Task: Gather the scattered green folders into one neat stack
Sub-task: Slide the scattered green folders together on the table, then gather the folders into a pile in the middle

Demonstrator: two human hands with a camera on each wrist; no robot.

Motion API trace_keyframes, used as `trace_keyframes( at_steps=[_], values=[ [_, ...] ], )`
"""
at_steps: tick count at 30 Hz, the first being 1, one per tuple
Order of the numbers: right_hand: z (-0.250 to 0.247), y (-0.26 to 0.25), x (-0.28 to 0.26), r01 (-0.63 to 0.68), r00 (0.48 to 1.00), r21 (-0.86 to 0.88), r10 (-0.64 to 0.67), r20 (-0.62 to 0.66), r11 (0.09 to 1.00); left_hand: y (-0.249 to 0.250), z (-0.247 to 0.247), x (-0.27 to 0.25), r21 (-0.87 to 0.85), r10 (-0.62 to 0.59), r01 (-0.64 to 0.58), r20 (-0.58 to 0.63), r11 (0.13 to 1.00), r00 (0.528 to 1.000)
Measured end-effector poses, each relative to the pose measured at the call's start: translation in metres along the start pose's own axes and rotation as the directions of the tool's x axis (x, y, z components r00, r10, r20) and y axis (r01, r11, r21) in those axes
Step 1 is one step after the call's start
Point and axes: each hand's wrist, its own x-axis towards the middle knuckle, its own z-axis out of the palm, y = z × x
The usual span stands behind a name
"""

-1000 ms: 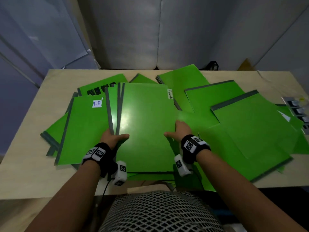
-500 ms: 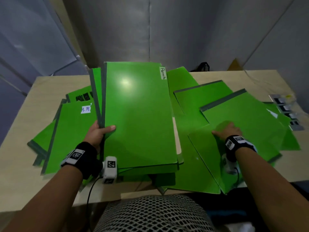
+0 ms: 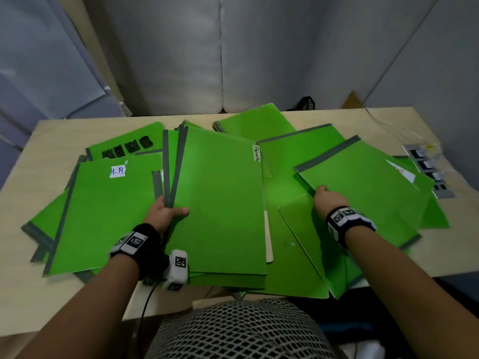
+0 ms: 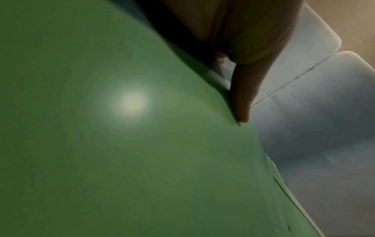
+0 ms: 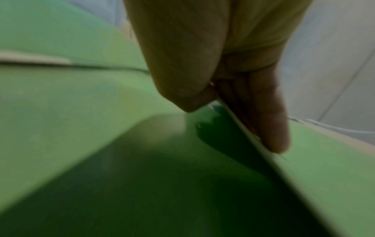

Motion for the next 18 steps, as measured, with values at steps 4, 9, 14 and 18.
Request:
trace_keyframes(
  at_steps=[4,9,14,18],
  values=[
    [-0.015,-0.051,-0.032,0.049,0.999,0.075,-0.048,-0.015,0.996,-0.004,-0.002,0.004,0.001,-0.039,0.039,-0.033,0.999,0.999],
    [-0.014,-0.107,-0.039,0.115,0.991,0.17,-0.124,0.042,0.979,-0.005,-0.001,0.004,-0.006,-0.084,0.084,-0.026,0.996,0.996],
    [-0.032,-0.086,0.013,0.344,0.935,-0.107,-0.35,-0.049,0.933,-0.004,-0.001,0.005,0.004,-0.103,0.103,-0.045,0.995,0.994],
    [-0.037,-0.066,0.043,0.344,0.939,-0.217,-0.332,0.089,0.914,-0.002,0.002,0.002,0.007,-0.11,0.111,-0.054,0.994,0.992]
  ],
)
